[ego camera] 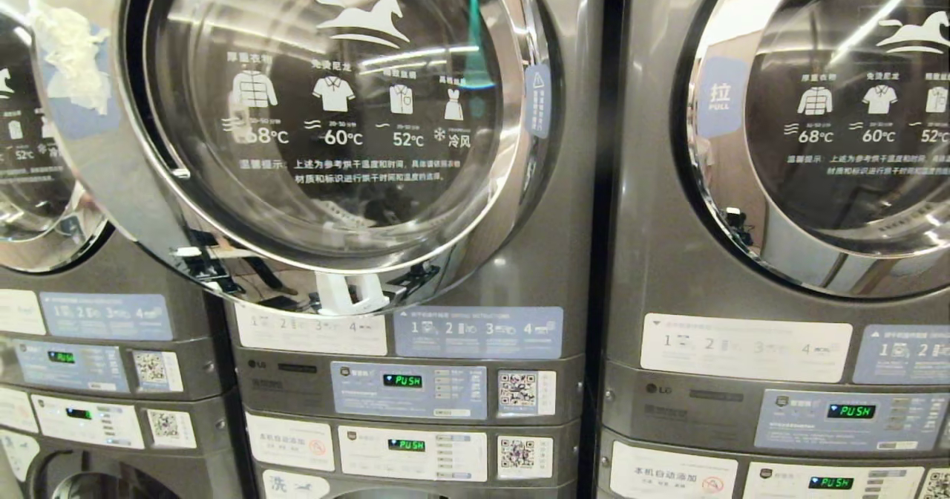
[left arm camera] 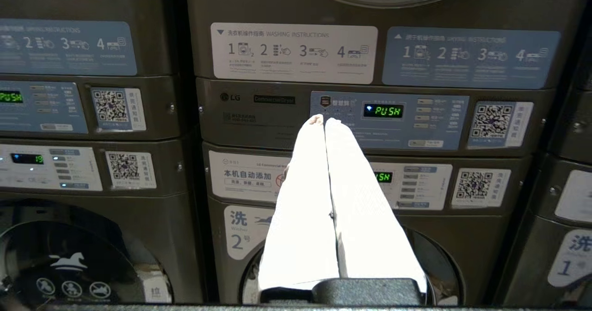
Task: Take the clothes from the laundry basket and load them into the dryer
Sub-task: Open the dryer
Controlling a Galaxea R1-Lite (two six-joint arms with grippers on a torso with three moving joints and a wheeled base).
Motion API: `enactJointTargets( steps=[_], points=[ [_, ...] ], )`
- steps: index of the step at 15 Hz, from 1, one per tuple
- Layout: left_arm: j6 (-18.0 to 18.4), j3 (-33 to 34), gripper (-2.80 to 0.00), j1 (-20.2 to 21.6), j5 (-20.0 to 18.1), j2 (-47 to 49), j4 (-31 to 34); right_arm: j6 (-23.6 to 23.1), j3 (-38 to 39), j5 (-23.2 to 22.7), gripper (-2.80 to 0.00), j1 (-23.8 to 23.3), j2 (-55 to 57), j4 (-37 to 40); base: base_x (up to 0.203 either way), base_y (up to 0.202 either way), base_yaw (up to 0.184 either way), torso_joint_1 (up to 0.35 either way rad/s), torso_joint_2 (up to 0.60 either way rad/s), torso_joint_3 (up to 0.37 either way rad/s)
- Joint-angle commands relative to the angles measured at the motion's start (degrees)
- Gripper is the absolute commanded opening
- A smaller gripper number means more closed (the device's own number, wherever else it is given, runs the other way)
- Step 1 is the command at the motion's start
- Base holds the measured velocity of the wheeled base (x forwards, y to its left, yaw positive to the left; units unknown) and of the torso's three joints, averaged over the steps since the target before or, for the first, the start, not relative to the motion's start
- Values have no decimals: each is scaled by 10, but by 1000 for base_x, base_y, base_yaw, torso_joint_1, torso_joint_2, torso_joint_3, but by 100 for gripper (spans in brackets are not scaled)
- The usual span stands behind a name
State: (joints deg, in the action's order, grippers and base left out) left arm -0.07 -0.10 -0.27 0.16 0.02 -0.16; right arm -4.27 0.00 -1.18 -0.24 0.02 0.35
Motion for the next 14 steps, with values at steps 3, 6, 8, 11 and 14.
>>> enactJointTargets(
  steps=[3, 6, 8, 11, 14],
  points=[
    [0, 0, -280, 0, 0, 0, 0, 0, 0, 0, -280, 0, 0, 0, -193, 0, 0, 2, 2, 3],
    [0, 0, -280, 0, 0, -1, 0, -3, 0, -2, -280, 0, 0, -1, -97, 0, 0, 1, 1, 4],
    [6, -2, -280, 0, -1, -1, 3, -1, 0, 0, -280, 0, 0, 0, 0, 0, 0, 0, 0, 0],
    [37, -59, -280, 0, -37, 11, -1, -1, 0, -1, -280, 0, 0, 0, 0, 0, 0, 0, 0, 0],
    [21, -177, -280, -1, -37, 144, -5, -4, 0, -3, -280, 0, 0, -2, 0, 0, 0, 0, 0, 0]
  ],
)
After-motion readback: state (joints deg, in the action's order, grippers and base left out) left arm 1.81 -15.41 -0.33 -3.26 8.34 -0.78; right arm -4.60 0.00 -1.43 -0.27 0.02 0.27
